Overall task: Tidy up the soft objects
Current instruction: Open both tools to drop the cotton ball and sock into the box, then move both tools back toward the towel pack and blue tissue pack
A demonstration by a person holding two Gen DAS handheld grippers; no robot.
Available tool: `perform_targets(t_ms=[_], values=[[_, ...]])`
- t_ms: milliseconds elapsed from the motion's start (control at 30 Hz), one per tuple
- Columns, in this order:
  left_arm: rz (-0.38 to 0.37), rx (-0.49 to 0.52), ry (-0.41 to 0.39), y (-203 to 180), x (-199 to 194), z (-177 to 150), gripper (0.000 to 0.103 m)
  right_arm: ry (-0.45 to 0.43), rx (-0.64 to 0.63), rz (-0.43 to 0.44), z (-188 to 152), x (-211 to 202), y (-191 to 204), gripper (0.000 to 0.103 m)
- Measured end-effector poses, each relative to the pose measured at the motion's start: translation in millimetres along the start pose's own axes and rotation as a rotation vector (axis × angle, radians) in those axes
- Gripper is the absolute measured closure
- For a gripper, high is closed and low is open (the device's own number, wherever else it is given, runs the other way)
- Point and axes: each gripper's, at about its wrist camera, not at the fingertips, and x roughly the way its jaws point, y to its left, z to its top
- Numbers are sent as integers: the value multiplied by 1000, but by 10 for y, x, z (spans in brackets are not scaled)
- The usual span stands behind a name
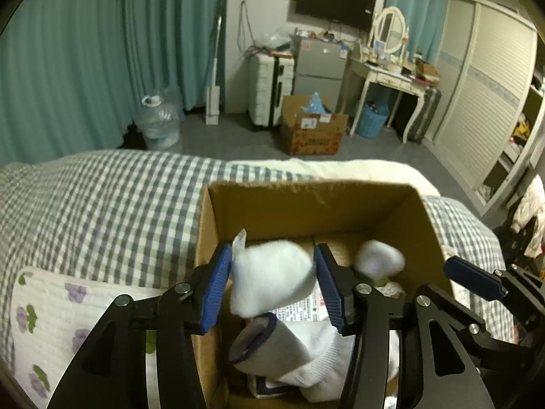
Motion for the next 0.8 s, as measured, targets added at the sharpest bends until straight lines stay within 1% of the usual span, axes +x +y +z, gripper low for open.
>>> perform_targets(t_ms=[67,133,267,333,467,533,600,700,733,767,800], values=[[12,10,-15,-1,-83,37,36,-16,4,-5,22,-119,-6,59],[18,17,-46,0,-223,64,30,-33,7,-10,62,-247,-14,58],[18,20,-93,-4,-557,132,29,-78,4,-25,145,-534,37,56],[21,16,-113,2,-716,155,29,-105,-3,-35,179,-728,61,48],[9,11,-167,-12,-1071,176,29,-178,-29,-60,216,-1134,126,37],[13,14,-198,-24,-1265,169,29,-215,-33,-74,217,-1348,152,29],[12,20,-226,-30,-1451,169,29,-247,-31,-76,224,-1564,184,27],[3,30,-268,-49,-1746,147,29,-282,-33,-83,214,-1820,226,20],[0,34,-287,-58,-1869,137,29,-297,-36,-87,205,-1924,244,19],[0,35,-297,-70,-1938,128,27,-311,-41,-94,197,-2024,263,19],[0,36,-311,-76,-2025,113,23,-320,-46,-98,200,-2097,278,18]])
